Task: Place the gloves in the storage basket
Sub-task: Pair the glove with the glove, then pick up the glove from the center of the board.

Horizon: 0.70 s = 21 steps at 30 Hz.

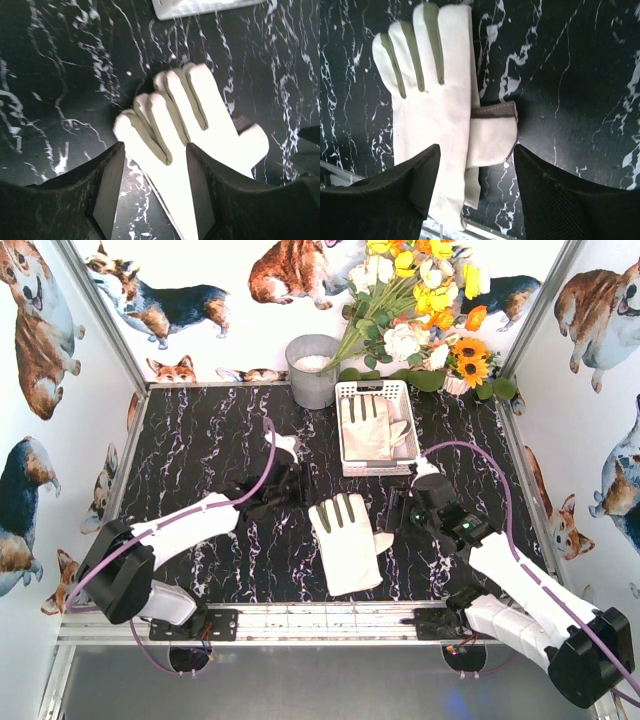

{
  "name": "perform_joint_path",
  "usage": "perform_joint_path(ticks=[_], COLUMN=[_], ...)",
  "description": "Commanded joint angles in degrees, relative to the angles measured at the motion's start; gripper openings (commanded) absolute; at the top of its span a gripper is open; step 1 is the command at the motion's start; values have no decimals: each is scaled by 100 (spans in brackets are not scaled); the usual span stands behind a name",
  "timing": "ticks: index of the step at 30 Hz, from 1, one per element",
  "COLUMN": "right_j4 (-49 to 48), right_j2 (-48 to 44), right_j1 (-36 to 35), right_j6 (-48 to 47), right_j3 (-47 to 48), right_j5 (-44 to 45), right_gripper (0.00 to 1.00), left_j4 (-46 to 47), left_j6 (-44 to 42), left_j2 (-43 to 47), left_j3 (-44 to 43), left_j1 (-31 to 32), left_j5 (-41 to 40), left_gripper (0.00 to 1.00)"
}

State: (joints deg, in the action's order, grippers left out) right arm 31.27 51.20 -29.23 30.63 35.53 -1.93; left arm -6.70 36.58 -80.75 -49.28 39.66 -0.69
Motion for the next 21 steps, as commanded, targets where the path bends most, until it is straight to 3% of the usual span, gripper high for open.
perform_joint_path(ticks=[1, 5, 10, 18, 21], right_j4=[217, 380, 340, -180, -433], right_j2=[98, 124, 79, 338, 529], right_j1=[145, 146, 130, -3, -61], right_j6=[370, 530, 638, 762, 836], right_j3=[24, 9, -386, -745, -783], right_j5=[-717, -1300, -1931, -2131, -2055], right_gripper=[60, 57, 51, 36, 26], left_j4=[-26, 64, 933, 1441, 1418], left_j6=[178, 416, 821, 1040, 981], left_j2=[-212, -397, -731, -1234, -1349], left_j3=[-37, -177, -31, -296, -360], left_j1=[343, 571, 666, 736, 732], left_j5=[294, 333, 722, 1024, 972], left_gripper=[46, 43, 40, 32, 30])
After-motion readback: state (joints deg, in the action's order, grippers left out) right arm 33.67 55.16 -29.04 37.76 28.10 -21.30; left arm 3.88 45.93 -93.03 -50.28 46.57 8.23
